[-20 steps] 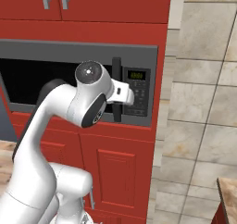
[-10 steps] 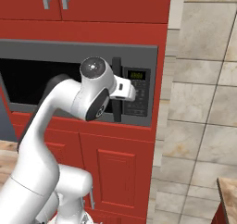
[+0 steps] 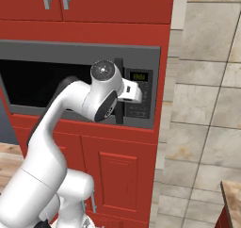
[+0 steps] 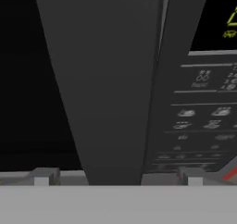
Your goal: Place the sponge inside the microwave to prepare for sanitizing.
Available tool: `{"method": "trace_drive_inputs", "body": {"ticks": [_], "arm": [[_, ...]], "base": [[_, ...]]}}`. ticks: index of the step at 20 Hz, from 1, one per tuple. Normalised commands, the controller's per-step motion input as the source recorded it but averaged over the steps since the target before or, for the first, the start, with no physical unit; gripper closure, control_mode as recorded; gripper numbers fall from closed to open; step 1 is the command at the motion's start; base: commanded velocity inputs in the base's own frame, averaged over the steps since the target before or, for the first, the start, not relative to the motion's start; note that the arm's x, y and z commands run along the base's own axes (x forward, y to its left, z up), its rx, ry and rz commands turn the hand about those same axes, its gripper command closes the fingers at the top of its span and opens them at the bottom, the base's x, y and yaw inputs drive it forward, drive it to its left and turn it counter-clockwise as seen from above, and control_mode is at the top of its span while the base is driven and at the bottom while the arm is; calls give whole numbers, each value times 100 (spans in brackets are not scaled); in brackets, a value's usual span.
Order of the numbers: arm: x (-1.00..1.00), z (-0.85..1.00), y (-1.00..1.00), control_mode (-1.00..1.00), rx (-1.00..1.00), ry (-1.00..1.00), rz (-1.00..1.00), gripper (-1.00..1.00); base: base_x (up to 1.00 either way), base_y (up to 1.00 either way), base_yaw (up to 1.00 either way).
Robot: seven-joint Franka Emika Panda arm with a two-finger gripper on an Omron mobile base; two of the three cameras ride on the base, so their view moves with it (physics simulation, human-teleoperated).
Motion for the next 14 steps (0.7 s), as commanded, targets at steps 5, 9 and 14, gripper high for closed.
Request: {"method": "trace_drive_inputs", "body": {"ticks": [5, 9, 14], "arm": [[11, -6, -6, -100, 0, 0, 0, -100], [29, -12, -5, -100, 0, 0, 0, -100], [34, -15, -12, -100, 4, 0, 1, -100]], "base": [[0, 0, 0], [0, 0, 0], [0, 0, 0]]}}
